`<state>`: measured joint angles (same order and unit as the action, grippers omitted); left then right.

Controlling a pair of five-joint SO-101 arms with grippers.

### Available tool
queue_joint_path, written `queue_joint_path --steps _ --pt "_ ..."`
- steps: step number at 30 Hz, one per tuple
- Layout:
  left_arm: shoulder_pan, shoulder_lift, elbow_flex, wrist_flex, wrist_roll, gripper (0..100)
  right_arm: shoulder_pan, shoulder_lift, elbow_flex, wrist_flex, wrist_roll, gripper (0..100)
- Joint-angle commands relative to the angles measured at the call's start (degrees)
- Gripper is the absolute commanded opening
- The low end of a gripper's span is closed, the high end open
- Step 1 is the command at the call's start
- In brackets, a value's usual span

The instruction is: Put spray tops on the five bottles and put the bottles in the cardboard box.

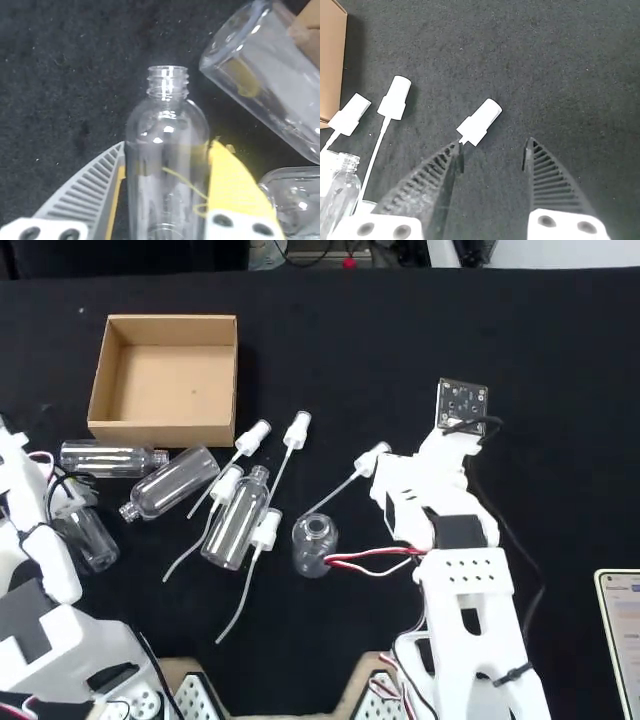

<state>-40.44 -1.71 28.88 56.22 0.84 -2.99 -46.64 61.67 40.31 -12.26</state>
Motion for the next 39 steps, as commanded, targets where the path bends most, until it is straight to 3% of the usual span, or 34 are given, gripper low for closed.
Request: queue_joint_path --steps 1,17,26,28,32,36,39 --pt "-0.66 -2.29 -2.42 0.53 0.7 29 -0.7 0.57 -0.4 -1.32 -0.26 19.7" --pt "-1.98 2.2 -1.36 -7.21 0.79 27 -0.7 0.4 0.75 -1.76 -0.18 19.7" --pt "-1.63 5.54 -6.9 -0.7 1.14 27 -0.7 0.4 0.66 -1.76 -0.18 19.7" --pt "-1.63 5.71 -6.9 -0.79 1.14 22 -0.7 0.4 0.66 -1.76 -0.18 19.7" --pt "-1.63 5.54 -6.9 -0.53 1.14 3 -0.7 0.4 0.66 -1.76 -0.18 19.7" --pt "-1.71 5.45 -6.99 0.79 1.23 9 -0.7 0.4 0.66 -1.76 -0.18 19.7" --pt "-1.63 4.48 -9.1 5.45 1.41 6 -1.67 0.66 0.04 -1.67 -0.09 19.7"
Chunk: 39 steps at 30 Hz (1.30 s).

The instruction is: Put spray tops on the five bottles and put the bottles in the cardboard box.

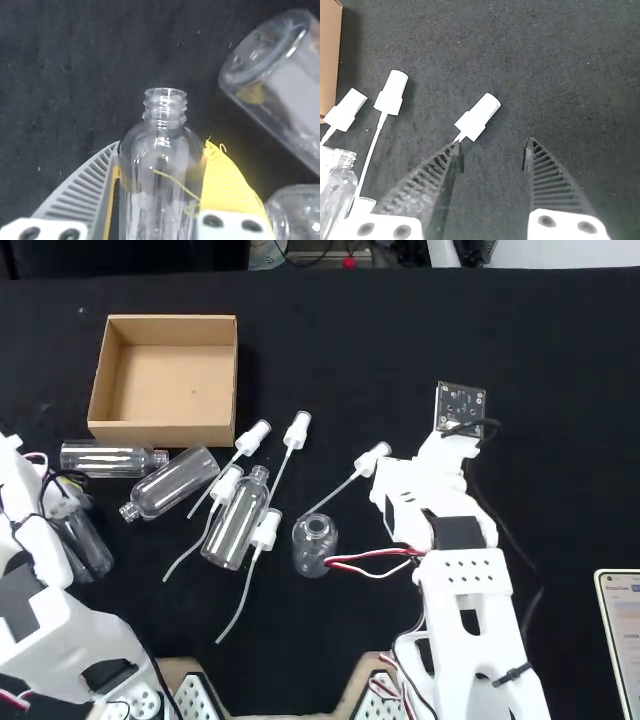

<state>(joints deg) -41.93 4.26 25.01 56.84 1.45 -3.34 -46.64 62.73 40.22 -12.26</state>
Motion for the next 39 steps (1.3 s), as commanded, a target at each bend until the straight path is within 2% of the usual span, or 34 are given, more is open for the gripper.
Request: queue_joint_path --steps 1,6,10,15,20,24,30,39 --pt "-0.04 -2.55 -5.49 6.07 1.76 4 -1.58 0.75 -1.63 -1.23 -0.09 19.7" --pt "-0.04 -11.25 -1.01 6.33 5.1 3 -1.58 0.92 -4.18 -1.05 -0.53 19.4" --pt "0.04 -20.31 7.69 0.88 7.65 3 -1.67 5.23 -7.25 -1.05 -1.67 19.4" --pt "0.48 -29.89 18.42 -8.44 9.49 3 -1.67 17.63 -13.49 -1.58 -15.82 19.8" --pt "3.21 -33.93 23.34 -10.99 9.41 3 -1.67 28.53 -20.09 -1.14 -26.11 19.8" --pt "4.0 -34.02 23.6 -11.08 9.23 3 -2.11 34.15 -23.78 -1.14 -27.08 19.8" --pt "3.65 -34.2 23.6 -11.16 9.05 3 -6.42 40.57 -27.91 -0.79 -26.81 19.8" --pt "3.56 -34.55 23.69 -11.16 9.05 3 -5.36 49.27 -38.2 7.91 -27.34 21.4"
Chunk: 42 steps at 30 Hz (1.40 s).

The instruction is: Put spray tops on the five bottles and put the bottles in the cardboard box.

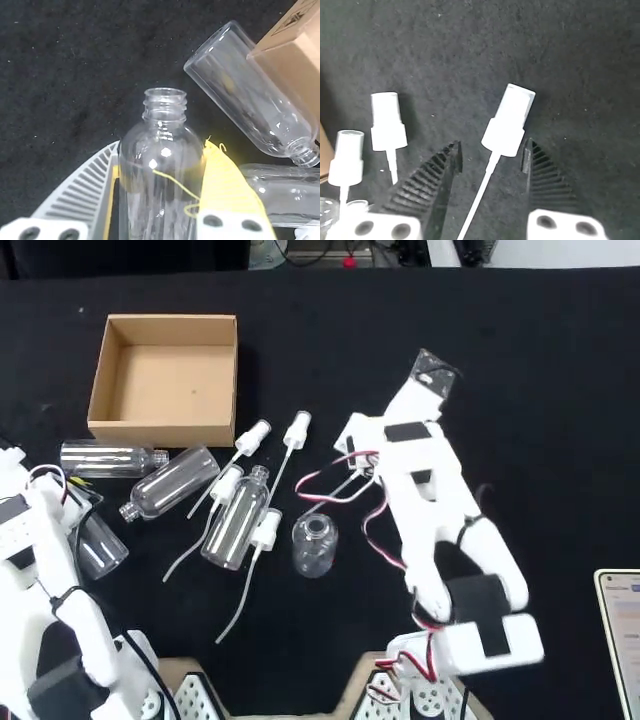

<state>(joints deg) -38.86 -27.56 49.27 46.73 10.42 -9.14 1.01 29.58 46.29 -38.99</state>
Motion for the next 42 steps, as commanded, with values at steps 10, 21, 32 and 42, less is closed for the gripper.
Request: queue_joint_path --steps 10,21,32,42 --pt "0.48 -2.73 -0.48 -1.05 0.09 3 1.67 11.56 -14.11 6.86 -1.85 27.9" --pt "0.48 -2.73 -0.48 -1.05 0.09 3 3.78 21.76 -20.35 7.47 -2.2 0.8" --pt "4.44 -2.81 -3.74 -0.53 0.18 3 6.77 5.76 -26.24 13.54 10.99 1.1" --pt "16.4 -3.16 -14.73 -0.88 0.53 3 6.42 -9.45 -38.64 13.45 12.48 1.1"
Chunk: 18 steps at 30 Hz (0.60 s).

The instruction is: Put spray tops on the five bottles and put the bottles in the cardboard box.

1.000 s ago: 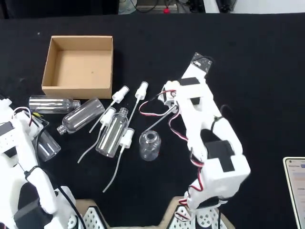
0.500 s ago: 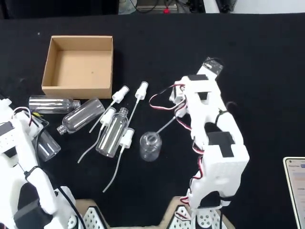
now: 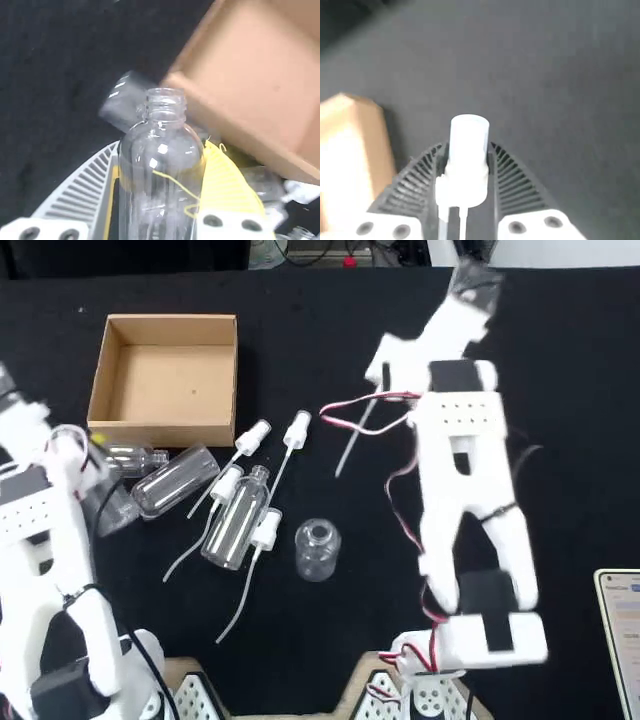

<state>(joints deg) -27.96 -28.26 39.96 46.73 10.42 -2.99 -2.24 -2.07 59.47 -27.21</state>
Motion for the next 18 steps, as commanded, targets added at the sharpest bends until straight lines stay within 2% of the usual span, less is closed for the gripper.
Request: queue_joint_path --steps 1,5,11,15,18 --pt "6.99 -3.25 -5.05 -1.23 0.53 3 0.26 -7.34 -8.92 0.26 0.7 1.1" --pt "12.79 -10.46 2.77 -10.11 0.35 3 0.18 -10.33 -15.96 0.26 0.7 1.1" --pt "17.45 -29.27 21.49 -26.99 0.09 3 -5.54 -10.86 -21.76 0.0 0.7 1.1" --pt "19.91 -38.33 26.95 -28.22 0.09 3 -10.2 -10.86 -23.43 -2.64 0.7 1.1" --pt "24.31 -43.52 29.93 -28.57 0.09 3 -11.87 -11.21 -22.37 -5.89 0.7 1.1"
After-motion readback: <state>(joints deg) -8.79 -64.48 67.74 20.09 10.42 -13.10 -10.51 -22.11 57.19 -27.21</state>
